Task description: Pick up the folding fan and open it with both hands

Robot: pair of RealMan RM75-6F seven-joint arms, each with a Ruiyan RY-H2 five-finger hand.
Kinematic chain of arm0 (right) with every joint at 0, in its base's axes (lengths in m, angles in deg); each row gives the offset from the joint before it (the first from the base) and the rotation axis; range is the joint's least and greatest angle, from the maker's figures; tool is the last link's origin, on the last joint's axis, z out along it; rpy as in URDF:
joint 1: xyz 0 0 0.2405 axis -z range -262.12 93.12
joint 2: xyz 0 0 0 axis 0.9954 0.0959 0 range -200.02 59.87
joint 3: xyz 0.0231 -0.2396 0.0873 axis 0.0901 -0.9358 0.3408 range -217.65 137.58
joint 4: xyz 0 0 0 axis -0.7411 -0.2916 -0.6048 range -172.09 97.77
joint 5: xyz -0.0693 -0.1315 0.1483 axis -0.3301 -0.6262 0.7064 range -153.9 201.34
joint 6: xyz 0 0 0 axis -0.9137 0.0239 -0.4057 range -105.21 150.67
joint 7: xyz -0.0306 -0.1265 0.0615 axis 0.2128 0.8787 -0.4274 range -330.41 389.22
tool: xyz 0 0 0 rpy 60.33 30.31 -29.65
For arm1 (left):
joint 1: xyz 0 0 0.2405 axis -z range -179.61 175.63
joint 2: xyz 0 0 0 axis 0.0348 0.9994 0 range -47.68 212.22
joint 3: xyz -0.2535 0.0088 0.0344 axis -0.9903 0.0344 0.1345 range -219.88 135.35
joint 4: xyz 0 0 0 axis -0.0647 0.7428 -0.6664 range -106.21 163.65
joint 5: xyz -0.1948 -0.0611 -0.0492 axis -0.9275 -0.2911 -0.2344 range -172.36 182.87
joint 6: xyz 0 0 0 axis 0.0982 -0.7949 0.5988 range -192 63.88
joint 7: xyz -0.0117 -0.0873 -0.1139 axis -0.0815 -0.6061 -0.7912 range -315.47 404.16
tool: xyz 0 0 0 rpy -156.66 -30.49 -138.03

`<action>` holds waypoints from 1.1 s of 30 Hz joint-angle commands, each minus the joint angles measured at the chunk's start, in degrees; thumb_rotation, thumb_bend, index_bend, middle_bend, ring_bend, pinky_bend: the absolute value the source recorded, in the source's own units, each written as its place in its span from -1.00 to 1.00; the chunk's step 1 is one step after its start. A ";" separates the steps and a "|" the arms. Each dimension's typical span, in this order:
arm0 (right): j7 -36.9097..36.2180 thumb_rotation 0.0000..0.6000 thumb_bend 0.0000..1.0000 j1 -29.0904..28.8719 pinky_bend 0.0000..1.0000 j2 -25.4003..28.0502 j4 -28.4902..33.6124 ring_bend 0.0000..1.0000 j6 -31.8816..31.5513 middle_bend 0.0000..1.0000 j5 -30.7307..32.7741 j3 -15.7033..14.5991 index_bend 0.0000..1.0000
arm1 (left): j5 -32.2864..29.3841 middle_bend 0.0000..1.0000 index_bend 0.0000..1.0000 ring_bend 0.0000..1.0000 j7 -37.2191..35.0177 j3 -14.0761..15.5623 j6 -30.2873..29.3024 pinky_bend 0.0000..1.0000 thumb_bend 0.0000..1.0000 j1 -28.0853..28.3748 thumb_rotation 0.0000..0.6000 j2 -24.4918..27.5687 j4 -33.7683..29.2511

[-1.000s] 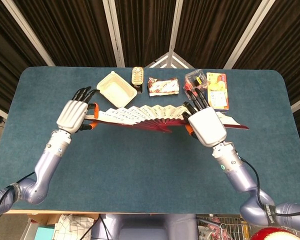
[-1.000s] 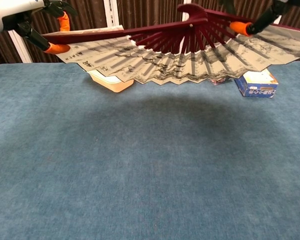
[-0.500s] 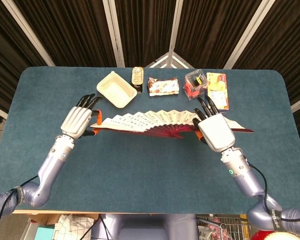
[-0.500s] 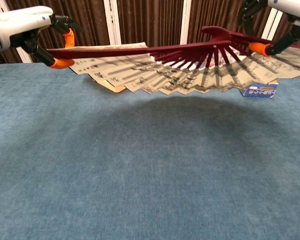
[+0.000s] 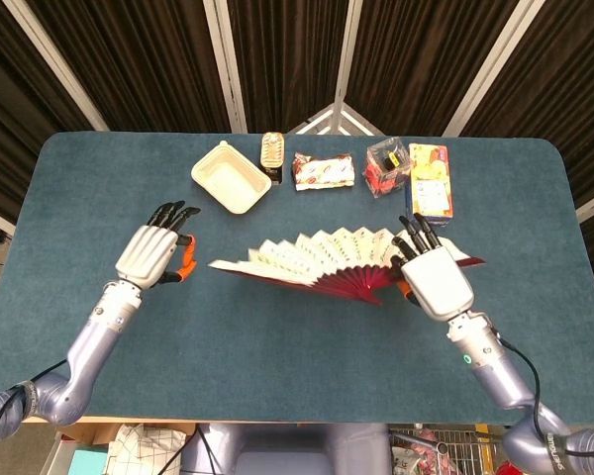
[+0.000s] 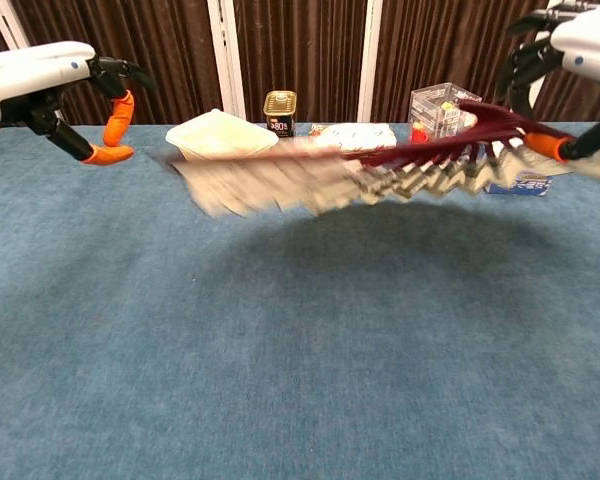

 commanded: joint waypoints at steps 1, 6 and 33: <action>0.38 1.00 0.04 0.65 -1.00 -0.23 0.22 -0.95 -0.13 -0.36 -0.76 -0.55 0.65 | 0.54 -0.79 0.44 -1.00 -0.09 0.44 -0.16 -1.00 -0.02 -0.37 1.00 0.30 -0.41; 1.33 1.00 0.04 1.78 -1.00 -0.55 1.18 -0.96 -0.13 -0.37 -1.62 -1.50 0.54 | 1.29 -0.80 0.42 -1.00 -0.11 1.14 -0.57 -1.00 -0.04 -1.16 1.00 0.90 -1.30; 21.32 1.00 -0.62 8.90 -1.00 6.57 10.59 -1.00 2.16 -1.00 6.18 -8.08 -1.00 | 8.73 -1.00 -0.96 -1.00 -4.92 6.47 -6.53 -1.00 -0.93 -10.28 1.00 14.09 -11.13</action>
